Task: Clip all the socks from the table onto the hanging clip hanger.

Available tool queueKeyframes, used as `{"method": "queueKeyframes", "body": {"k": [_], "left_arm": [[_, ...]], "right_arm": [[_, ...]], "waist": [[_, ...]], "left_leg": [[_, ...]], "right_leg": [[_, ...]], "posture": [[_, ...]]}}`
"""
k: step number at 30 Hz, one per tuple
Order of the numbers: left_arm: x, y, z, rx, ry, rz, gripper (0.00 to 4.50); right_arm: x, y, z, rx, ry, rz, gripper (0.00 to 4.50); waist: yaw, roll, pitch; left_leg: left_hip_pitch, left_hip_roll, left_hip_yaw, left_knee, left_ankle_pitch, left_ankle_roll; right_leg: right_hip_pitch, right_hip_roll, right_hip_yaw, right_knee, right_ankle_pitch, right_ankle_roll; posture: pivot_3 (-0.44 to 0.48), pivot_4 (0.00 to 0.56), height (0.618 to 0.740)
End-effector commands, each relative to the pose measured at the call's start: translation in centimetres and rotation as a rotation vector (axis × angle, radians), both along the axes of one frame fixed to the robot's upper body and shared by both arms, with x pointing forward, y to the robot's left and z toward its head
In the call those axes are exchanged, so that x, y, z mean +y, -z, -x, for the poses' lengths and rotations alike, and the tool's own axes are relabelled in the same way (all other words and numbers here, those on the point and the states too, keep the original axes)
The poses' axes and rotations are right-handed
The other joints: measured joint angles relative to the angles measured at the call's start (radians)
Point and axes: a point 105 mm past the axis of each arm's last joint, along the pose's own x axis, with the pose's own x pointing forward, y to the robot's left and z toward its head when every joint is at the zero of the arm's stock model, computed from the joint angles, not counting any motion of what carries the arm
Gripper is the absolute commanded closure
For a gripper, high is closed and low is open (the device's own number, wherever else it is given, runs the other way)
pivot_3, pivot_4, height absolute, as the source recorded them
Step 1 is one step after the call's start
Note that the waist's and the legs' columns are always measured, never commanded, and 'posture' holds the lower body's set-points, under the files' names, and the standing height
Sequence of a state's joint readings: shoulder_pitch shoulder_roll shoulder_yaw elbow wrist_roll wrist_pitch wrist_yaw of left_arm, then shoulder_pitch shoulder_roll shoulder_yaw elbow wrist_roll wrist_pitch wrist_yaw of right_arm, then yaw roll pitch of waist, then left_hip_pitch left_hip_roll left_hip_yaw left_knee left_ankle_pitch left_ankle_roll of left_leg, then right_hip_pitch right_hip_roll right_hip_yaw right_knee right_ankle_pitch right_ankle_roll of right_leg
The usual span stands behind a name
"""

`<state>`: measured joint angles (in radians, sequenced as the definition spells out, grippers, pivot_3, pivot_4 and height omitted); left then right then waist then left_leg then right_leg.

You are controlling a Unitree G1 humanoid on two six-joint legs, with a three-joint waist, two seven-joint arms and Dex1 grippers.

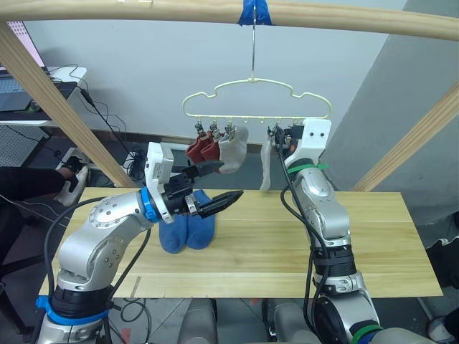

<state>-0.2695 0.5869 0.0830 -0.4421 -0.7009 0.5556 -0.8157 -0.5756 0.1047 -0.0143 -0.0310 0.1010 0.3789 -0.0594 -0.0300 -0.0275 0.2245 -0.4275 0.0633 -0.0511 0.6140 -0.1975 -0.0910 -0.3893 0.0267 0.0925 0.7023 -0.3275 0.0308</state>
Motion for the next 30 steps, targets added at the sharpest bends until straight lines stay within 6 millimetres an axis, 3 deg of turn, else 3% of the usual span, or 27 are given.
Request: {"method": "queueKeyframes", "body": {"k": [1, 19, 25, 30], "left_arm": [[-0.31, -0.75, 0.44, -0.045, 0.013, 0.006, 0.00], [-0.25, -0.51, 0.62, -0.036, 0.022, 0.003, 0.00], [-0.31, -0.41, 0.75, -0.033, 0.024, 0.005, 0.00], [-0.38, -0.16, 0.80, -0.018, 0.021, 0.015, 0.00]], "right_arm": [[0.25, -2.73, 0.66, -0.097, -0.013, -0.013, 2.59], [0.43, -2.98, 0.69, -0.110, -0.015, -0.001, 2.59], [0.31, -2.90, 0.78, -0.111, -0.012, 0.006, 4.22], [-0.01, -2.83, 0.99, -0.107, -0.023, 0.014, 4.34]], "waist": [[0.000, 0.000, 0.000], [0.000, 0.000, 0.000], [0.000, 0.000, 0.000], [0.000, 0.000, 0.000]], "left_leg": [[0.000, 0.000, 0.000, 0.000, 0.000, 0.000], [0.000, 0.000, 0.000, 0.000, 0.000, 0.000], [0.000, 0.000, 0.000, 0.000, 0.000, 0.000], [0.000, 0.000, 0.000, 0.000, 0.000, 0.000]], "right_leg": [[0.000, 0.000, 0.000, 0.000, 0.000, 0.000], [0.000, 0.000, 0.000, 0.000, 0.000, 0.000], [0.000, 0.000, 0.000, 0.000, 0.000, 0.000], [0.000, 0.000, 0.000, -0.001, 0.000, 0.000]], "posture": [[0.050, 0.208, 0.740], [0.054, 0.208, 0.740], [0.056, 0.206, 0.740], [0.048, 0.203, 0.740]]}}
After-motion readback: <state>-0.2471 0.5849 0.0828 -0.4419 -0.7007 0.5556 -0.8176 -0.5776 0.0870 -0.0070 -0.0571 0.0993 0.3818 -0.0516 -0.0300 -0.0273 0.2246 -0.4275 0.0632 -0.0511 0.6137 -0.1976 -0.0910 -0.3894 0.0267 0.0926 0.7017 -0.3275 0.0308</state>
